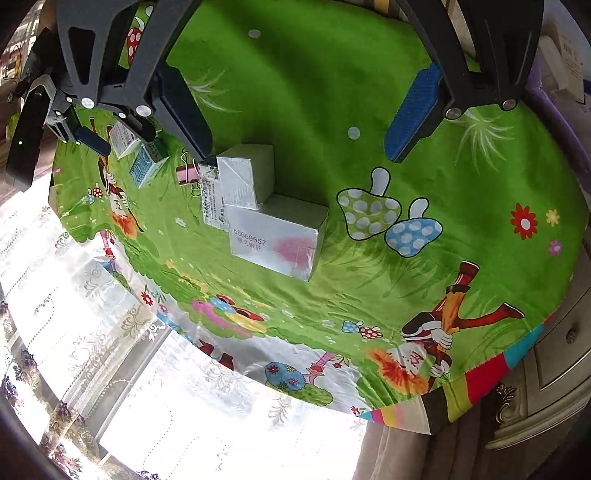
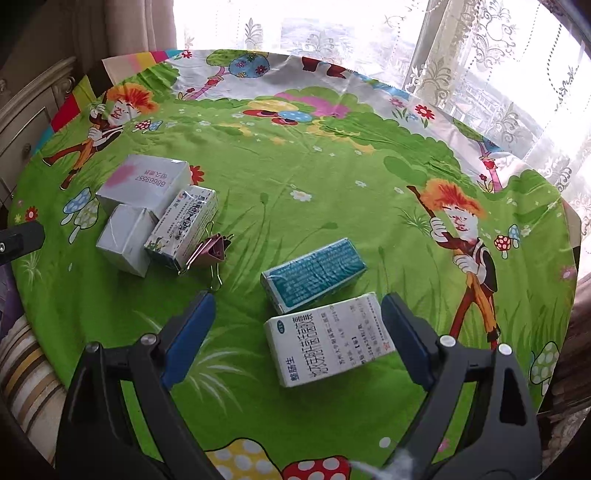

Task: Organize rigid objects
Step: 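Move both tools back over the bed toward the remaining medicine boxes, then grasp the small white box with the left tool while the right tool grasps the white medicine box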

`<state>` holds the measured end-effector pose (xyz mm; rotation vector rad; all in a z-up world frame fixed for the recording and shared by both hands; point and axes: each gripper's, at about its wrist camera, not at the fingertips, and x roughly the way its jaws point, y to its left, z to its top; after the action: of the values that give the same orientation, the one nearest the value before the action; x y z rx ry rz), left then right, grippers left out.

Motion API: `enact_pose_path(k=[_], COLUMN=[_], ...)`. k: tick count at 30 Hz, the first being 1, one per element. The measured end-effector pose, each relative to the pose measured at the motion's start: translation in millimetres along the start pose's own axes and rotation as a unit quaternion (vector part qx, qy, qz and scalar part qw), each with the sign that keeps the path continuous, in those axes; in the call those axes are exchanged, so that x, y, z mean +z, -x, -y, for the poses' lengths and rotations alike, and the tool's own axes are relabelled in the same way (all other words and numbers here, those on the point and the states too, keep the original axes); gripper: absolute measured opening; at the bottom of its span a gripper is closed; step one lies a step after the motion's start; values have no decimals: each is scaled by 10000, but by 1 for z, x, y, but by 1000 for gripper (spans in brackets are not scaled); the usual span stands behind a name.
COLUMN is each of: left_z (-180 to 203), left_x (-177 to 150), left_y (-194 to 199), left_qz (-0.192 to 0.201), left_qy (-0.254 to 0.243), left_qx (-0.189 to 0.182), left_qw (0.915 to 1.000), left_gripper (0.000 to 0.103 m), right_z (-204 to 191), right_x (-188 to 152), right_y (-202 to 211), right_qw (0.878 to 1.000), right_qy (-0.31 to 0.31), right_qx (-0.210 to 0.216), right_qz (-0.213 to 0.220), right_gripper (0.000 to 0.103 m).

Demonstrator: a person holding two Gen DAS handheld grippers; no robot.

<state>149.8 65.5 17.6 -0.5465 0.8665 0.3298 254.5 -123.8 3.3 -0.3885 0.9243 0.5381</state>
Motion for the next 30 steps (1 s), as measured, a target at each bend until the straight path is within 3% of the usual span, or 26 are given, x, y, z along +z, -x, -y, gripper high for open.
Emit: enact_pose_path(k=[6, 12, 18, 20, 22, 30], left_z=[31, 39, 45, 45, 43, 42], left_x=[0, 0, 0, 0, -1, -9], left_y=[-34, -63, -70, -69, -69, -63], left_qz=[-215, -447, -392, -355, -319, -289], left_qy=[-414, -559, -841, -875, -899, -979], left_qx=[44, 145, 262, 289, 304, 199], left_qw=[9989, 9973, 9953, 9951, 9950, 9946], left_gripper=[91, 73, 45, 38, 36, 35], right_z=[14, 28, 31, 34, 37, 35], right_x=[-13, -18, -20, -20, -19, -19], right_y=[-9, -22, -33, -32, -31, -30], right_qw=[9997, 9993, 9988, 9986, 9979, 9979], right_qy=[50, -146, -303, -378, -504, -491], right_qx=[110, 74, 157, 143, 256, 210], right_qz=[-222, -341, -361, -348, -331, -353], right_gripper=[98, 98, 97, 87, 75, 74])
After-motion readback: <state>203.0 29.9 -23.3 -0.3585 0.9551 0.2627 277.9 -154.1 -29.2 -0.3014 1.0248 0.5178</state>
